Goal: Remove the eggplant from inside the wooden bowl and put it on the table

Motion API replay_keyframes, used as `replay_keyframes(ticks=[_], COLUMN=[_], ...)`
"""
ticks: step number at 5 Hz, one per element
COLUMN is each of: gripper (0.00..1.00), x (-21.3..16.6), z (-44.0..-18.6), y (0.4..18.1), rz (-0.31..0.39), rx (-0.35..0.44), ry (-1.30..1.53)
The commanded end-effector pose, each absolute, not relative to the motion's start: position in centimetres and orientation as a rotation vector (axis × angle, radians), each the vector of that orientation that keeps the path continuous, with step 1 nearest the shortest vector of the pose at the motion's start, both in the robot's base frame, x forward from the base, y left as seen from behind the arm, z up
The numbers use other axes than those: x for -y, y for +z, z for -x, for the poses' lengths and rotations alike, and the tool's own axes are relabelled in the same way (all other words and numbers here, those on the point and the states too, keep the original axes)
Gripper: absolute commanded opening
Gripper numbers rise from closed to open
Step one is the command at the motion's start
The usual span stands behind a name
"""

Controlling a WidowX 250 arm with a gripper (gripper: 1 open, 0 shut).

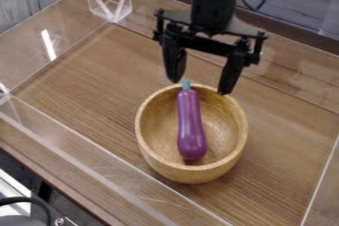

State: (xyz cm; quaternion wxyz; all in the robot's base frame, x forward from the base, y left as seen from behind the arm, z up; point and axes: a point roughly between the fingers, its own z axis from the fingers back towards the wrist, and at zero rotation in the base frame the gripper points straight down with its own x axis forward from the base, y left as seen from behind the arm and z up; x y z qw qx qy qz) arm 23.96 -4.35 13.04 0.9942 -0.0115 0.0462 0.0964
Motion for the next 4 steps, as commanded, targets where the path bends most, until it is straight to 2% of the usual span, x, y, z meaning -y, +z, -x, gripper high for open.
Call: replay_keyframes(ticks=[1, 2, 3, 4], gripper=[0.0, 1.0, 1.0, 1.0], x=[4.7, 4.7, 4.7, 3.8], z=[-24.9, -25.0, -25.0, -24.7], y=[14.2, 13.4, 12.6, 11.1], rz=[0.042, 0.041, 0.04, 0.04], rx=[-0.028, -0.031, -0.033, -0.032], ry=[0.216, 0.239, 0.265, 0.243])
